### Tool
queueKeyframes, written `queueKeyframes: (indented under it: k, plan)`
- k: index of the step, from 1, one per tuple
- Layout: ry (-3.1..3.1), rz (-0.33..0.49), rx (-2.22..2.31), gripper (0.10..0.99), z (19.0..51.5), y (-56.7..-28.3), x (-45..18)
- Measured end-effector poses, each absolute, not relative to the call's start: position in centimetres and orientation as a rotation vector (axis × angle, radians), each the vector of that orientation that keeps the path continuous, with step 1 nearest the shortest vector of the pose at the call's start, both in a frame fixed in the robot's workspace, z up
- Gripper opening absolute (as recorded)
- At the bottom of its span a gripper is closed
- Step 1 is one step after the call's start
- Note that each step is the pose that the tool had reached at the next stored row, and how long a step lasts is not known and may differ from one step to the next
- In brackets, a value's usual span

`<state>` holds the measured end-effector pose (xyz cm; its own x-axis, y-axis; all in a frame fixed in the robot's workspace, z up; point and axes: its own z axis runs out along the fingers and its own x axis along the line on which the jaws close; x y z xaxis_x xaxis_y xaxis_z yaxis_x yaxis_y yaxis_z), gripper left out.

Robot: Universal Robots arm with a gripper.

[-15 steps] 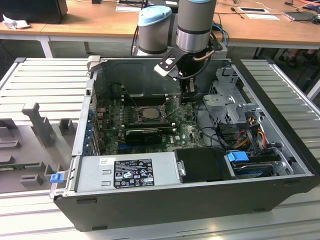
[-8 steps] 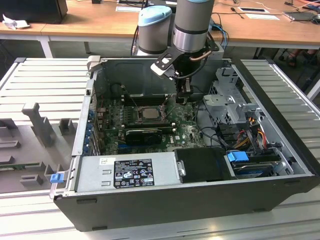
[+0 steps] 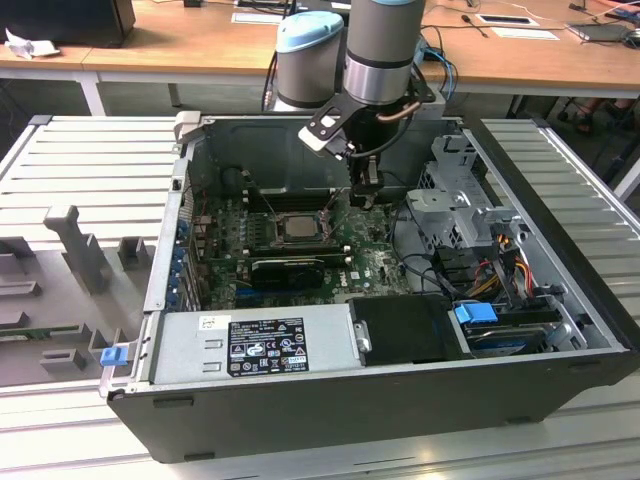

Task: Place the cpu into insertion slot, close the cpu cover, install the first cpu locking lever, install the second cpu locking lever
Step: 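Close the cpu cover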

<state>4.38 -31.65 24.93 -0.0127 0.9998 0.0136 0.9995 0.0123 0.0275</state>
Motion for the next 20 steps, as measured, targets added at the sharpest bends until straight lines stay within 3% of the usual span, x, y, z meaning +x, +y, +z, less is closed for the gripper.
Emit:
queueKeyframes:
  k: [20]
  plan:
    - [2.228,0.046,2.201,0.106,24.93,-31.65,3.48]
